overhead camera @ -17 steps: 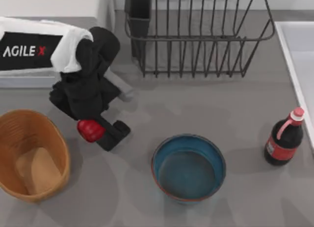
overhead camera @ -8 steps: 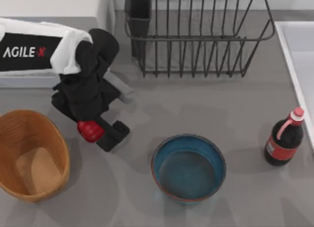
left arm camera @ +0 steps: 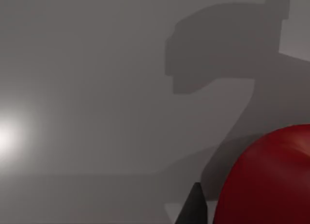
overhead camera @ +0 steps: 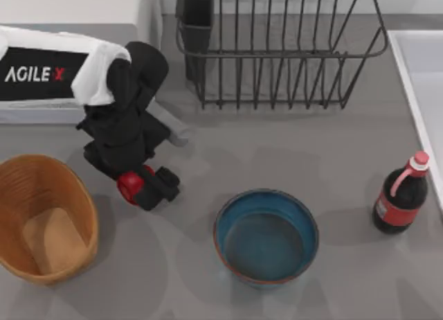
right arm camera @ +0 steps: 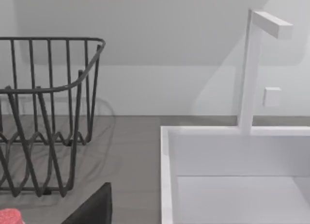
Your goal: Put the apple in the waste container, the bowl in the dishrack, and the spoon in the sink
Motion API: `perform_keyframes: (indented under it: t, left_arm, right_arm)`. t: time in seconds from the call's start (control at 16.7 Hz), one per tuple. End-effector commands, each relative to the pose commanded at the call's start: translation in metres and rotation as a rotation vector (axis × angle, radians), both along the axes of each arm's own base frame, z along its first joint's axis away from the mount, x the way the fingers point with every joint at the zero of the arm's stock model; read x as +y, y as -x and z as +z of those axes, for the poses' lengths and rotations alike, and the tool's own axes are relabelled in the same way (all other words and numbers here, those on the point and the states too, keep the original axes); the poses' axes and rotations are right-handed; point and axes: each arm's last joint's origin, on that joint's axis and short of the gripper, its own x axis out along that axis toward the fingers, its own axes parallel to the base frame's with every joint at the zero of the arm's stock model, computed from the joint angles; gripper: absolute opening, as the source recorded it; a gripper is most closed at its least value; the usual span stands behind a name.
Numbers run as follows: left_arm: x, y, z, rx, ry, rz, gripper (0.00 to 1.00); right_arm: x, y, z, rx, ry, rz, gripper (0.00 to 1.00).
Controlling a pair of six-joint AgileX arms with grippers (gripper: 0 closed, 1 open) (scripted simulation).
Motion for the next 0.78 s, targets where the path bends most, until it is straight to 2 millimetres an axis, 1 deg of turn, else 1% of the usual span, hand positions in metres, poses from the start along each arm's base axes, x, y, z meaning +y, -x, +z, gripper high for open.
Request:
perform_keyframes:
  t: [0.06, 0.12, 0.54, 0.6, 0.66, 0.78]
  left_arm:
    - [0.0, 0.0, 0.0, 0.0, 0.0, 0.0, 0.02]
    - [0.0, 0.0, 0.0, 0.0, 0.0, 0.0, 0.0]
    - [0.0, 0.0, 0.0, 0.0, 0.0, 0.0, 0.0]
    - [-0.003, 0.003, 0.006, 0.008, 0.033, 0.006, 0.0]
    - [-0.003, 0.003, 0.007, 0.008, 0.033, 0.005, 0.0]
    - [-0.005, 0.002, 0.016, 0.013, 0.037, 0.0, 0.0]
  right_arm:
    - [0.0, 0.0, 0.0, 0.0, 0.0, 0.0, 1.0]
    - [0.0, 0.0, 0.0, 0.0, 0.0, 0.0, 1.0]
    - [0.0, 0.0, 0.0, 0.0, 0.0, 0.0, 1.0]
    - [0.0, 0.0, 0.0, 0.0, 0.0, 0.0, 1.0]
    - [0.0, 0.0, 0.0, 0.0, 0.0, 0.0, 1.0]
    - [0.0, 0.0, 0.0, 0.0, 0.0, 0.0, 1.0]
